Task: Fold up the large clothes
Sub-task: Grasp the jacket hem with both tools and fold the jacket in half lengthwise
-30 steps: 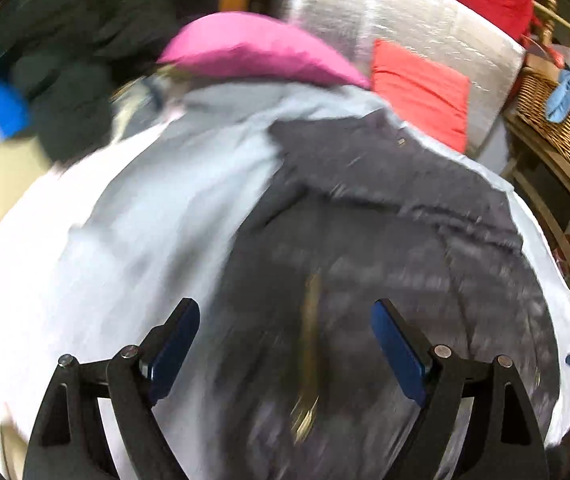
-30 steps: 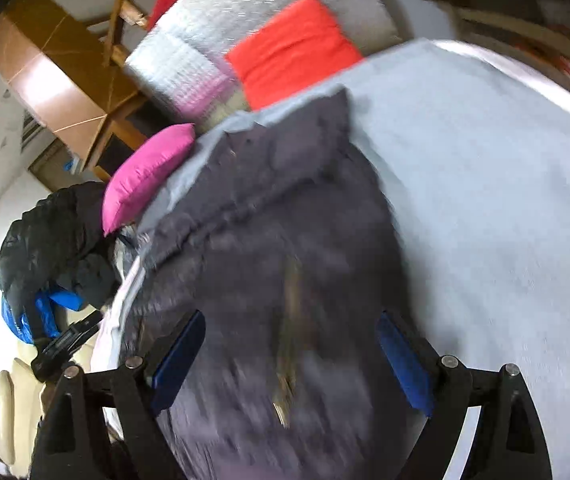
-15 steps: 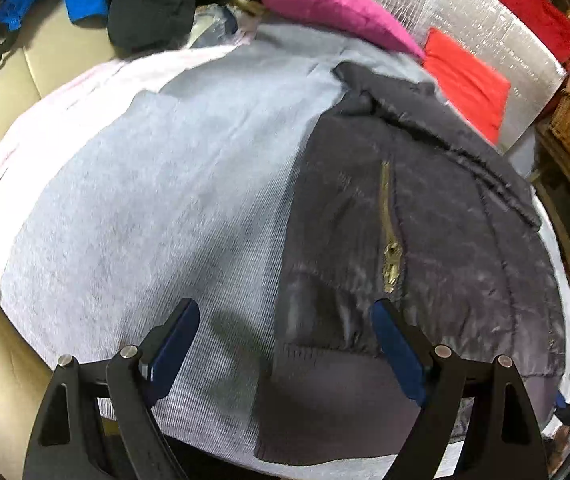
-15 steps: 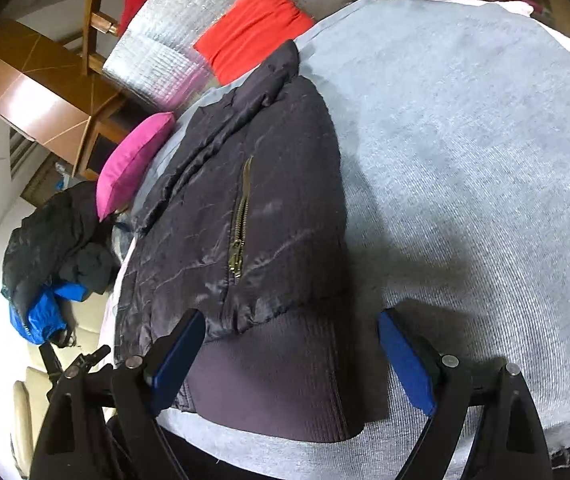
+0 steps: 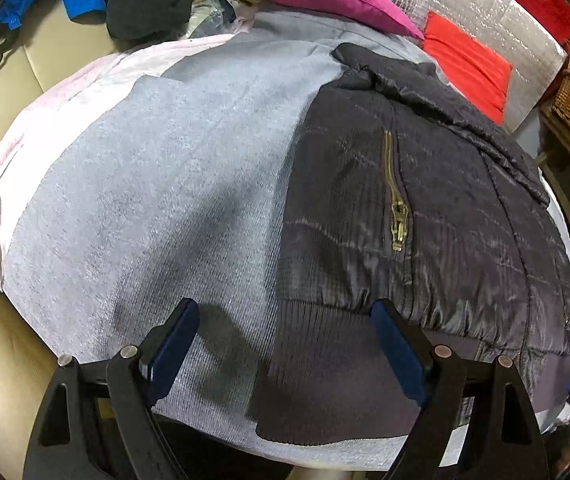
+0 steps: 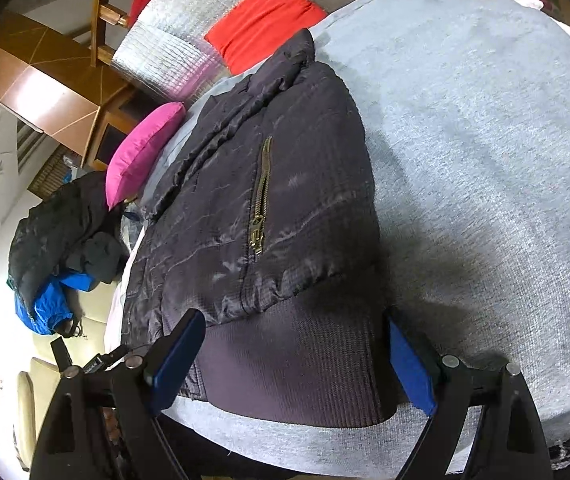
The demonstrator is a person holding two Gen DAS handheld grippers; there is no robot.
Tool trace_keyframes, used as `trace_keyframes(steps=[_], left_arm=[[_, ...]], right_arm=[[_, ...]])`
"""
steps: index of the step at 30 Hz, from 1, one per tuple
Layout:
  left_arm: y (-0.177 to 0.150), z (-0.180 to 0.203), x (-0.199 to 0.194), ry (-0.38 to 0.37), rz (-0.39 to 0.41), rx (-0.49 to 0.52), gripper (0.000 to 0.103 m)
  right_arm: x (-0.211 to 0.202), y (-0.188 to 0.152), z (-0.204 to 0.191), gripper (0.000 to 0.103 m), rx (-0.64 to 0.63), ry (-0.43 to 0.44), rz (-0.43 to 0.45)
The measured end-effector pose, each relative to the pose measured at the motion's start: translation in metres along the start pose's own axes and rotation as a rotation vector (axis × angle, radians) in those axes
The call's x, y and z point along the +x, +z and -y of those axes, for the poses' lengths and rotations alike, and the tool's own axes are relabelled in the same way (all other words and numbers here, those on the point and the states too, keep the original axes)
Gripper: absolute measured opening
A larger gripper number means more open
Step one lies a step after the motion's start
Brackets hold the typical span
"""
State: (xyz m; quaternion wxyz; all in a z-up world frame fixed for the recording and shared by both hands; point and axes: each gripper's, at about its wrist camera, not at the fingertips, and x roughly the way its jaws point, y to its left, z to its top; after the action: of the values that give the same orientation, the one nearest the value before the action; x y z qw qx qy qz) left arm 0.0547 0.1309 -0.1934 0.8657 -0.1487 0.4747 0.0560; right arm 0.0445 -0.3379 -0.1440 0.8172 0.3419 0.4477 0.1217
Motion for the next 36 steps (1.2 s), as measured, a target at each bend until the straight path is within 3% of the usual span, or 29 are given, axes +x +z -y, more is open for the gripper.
trace_keyframes(steps=[11, 21, 25, 28, 31, 33, 36], left_arm=[[-0.006, -0.001, 0.008, 0.004, 0.004, 0.007, 0.091], [-0.008, -0.005, 0.008, -0.029, 0.003, 0.017, 0.091], [-0.010, 0.001, 0.008, -0.009, -0.004, 0.045, 0.087], [-0.010, 0.004, 0.006, -0.007, -0.003, 0.056, 0.079], [-0.010, 0.007, 0.004, 0.006, -0.009, 0.069, 0.074], [-0.010, 0.009, 0.003, 0.002, -0.011, 0.073, 0.066], [-0.011, 0.015, 0.002, -0.007, -0.015, 0.088, 0.051]], right_arm=[[0.008, 0.000, 0.001, 0.092, 0.007, 0.013, -0.011], [0.011, 0.007, 0.014, 0.096, 0.070, 0.108, -0.041], [0.014, 0.007, 0.004, 0.093, 0.006, 0.052, -0.068], [0.015, 0.007, -0.002, 0.081, -0.034, -0.020, -0.080], [0.012, 0.007, 0.003, 0.059, -0.035, -0.064, -0.086], [0.009, 0.008, 0.011, 0.034, -0.020, -0.092, -0.088], [0.006, 0.008, 0.018, 0.021, 0.006, -0.069, -0.088]])
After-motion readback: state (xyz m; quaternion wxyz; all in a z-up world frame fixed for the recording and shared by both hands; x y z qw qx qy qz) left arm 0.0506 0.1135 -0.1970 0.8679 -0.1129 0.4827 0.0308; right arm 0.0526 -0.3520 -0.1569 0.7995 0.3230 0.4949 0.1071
